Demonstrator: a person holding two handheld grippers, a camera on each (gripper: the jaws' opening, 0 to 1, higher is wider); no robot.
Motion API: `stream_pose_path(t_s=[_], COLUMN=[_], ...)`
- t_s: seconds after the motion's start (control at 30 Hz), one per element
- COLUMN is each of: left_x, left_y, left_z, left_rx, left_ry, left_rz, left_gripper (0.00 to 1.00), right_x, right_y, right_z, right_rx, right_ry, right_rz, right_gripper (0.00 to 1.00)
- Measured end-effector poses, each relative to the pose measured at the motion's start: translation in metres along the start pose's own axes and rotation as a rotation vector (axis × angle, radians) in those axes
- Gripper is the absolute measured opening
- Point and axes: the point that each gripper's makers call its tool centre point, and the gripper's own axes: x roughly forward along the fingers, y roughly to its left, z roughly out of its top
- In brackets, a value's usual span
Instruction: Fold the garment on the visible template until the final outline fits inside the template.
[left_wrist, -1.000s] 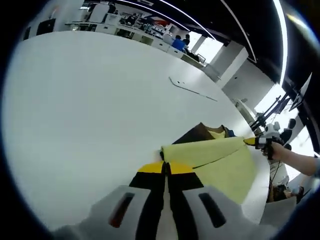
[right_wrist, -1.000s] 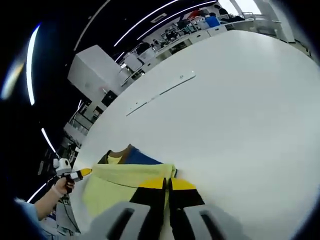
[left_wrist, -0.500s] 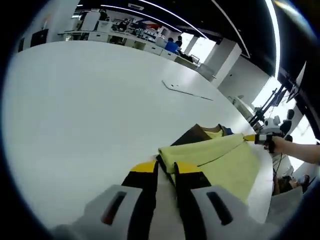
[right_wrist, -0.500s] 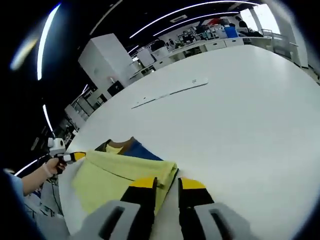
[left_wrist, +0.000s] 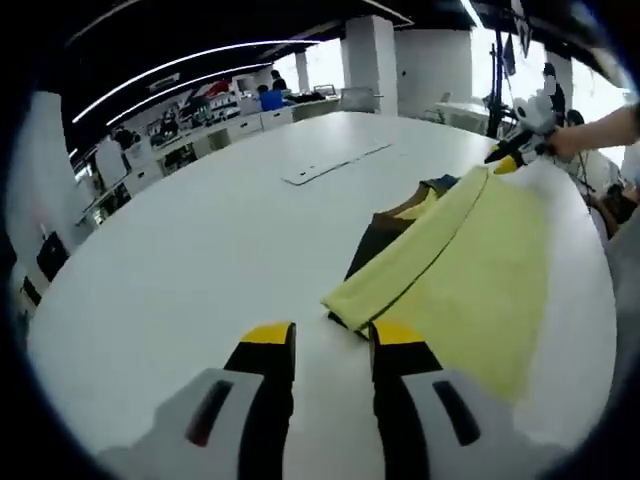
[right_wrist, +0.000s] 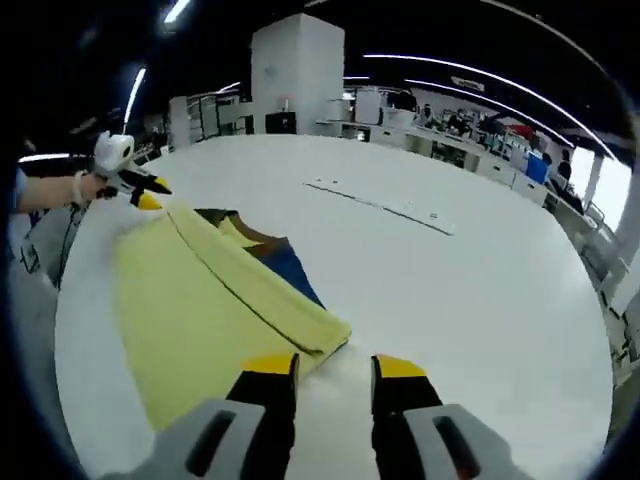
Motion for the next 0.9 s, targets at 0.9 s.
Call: stream_pose_path(t_s=[0.9], left_x=[0.021], left_y=[-0.013], left_z=[-0.005], left_rx=[0.458], left_ry=[0.125], left_rz=[-0.008], left_gripper=[0.14], right_x=[0.020], right_y=[0.006], right_z=[0.008], right_rx=[-0.667], right_ry=[0.099], right_rz=[-0.048], right_gripper=[0.07])
